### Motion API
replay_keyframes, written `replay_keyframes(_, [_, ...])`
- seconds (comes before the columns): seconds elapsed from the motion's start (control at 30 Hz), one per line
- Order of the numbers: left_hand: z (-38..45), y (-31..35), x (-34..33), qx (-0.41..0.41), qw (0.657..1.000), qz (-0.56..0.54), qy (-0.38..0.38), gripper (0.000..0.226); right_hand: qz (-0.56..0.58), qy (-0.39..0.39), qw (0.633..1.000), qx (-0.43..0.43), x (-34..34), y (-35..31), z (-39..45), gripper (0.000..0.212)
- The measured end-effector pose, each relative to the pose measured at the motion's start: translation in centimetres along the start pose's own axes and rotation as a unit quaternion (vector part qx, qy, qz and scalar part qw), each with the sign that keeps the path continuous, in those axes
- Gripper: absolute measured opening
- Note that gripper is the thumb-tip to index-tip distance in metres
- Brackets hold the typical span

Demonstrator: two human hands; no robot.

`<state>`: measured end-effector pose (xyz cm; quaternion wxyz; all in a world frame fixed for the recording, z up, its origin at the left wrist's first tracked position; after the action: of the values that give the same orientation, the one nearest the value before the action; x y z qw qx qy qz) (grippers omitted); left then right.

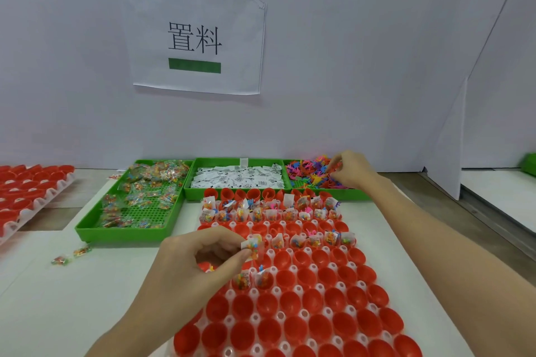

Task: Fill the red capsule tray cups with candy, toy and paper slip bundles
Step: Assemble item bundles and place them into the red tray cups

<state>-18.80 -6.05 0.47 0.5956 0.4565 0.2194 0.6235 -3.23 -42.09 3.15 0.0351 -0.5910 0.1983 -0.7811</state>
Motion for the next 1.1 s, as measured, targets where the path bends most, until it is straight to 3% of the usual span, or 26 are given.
replay_keyframes(0.2, [-0.1, -0.5, 0.2, 0.022, 1.0, 0.0, -0.001, 0.007, 0.16, 0.108, 0.981, -0.011, 1.8, -1.0, -3.5, 0.011])
replay_keyframes(0.33, [-0.1, -0.4, 0.1, 0.028, 1.0, -0.002, -0.008, 0.006, 0.322, 0.085, 0.943, -0.003, 2.4, -3.1, -9.0, 0.014])
replay_keyframes(0.47, [-0.1, -0.4, -0.1, 0.027, 0.999, 0.012, -0.013, 0.007, 0.403, 0.036, 0.913, 0.046, 2.4, -5.3, -15.1, 0.018])
replay_keyframes(0.6, [-0.2, -0.2, -0.2, 0.022, 1.0, 0.018, -0.009, 0.013, 0.445, 0.024, 0.894, 0.052, 1.3, -6.1, -19.3, 0.02])
replay_keyframes(0.73, [-0.3, -0.4, -0.3, 0.019, 0.999, 0.028, -0.013, 0.007, 0.417, 0.052, 0.907, 0.042, 0.3, -5.7, -20.5, 0.023])
replay_keyframes(1.1, [-0.2, -0.8, -0.4, 0.045, 0.999, 0.015, -0.002, 0.011, 0.43, 0.05, 0.899, 0.065, 0.1, -6.2, -21.2, 0.022])
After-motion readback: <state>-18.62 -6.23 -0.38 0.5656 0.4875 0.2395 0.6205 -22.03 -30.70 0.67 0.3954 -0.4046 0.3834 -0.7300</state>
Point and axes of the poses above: each hand's wrist, its own z-axis towards the middle knuckle, its own x-axis out of the back of the hand, y = z × x, the point moved 2 cm from there along z, towards the middle knuckle, and after that the axes turned 3 degrees about y, right-handed, at the moved point
